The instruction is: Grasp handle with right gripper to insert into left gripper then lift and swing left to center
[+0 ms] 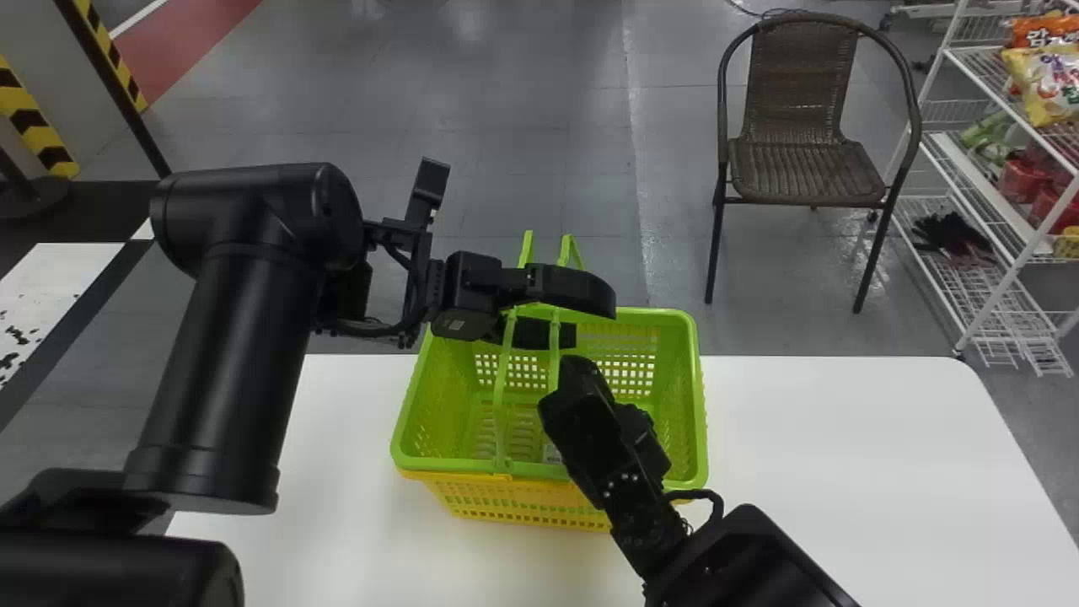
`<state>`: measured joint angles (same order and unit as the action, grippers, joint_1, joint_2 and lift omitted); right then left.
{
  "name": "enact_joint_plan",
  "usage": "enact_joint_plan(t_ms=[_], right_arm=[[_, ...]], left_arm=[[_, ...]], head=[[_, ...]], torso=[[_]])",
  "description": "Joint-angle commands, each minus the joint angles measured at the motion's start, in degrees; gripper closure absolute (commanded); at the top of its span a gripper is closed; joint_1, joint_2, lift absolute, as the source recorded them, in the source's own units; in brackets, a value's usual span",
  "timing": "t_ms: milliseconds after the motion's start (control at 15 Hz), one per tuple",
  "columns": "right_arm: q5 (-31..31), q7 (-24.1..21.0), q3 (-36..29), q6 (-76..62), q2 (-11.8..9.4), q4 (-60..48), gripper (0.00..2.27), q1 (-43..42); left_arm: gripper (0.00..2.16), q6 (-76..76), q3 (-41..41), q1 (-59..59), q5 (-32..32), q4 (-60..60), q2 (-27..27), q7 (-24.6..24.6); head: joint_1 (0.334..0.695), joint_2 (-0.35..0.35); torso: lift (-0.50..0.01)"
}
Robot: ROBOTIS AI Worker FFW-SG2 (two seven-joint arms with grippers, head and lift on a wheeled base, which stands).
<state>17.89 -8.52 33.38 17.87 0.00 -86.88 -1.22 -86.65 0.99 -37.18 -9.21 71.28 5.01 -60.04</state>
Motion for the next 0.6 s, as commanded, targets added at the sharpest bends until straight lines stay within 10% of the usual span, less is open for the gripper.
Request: enact_joint_plan(t_ms=[0,533], right_arm=[[0.0,0.0,-1.7,-0.3,0.1,-2.1,1.95,1.7],[-3.2,0.4,-15.9,-5.4,-4.6,-17.5,1.95,16.1]], left_arm=[[0.11,-0.2,-0.5,0.1,-0.1,0.1,0.0,-0.1],[0.11,0.2,-2.0,-1.0,-3.7,-3.3,0.0,-0.2]], head=[[0.695,0.103],[0.695,0.007]], torso=[[0.000],[0.000]])
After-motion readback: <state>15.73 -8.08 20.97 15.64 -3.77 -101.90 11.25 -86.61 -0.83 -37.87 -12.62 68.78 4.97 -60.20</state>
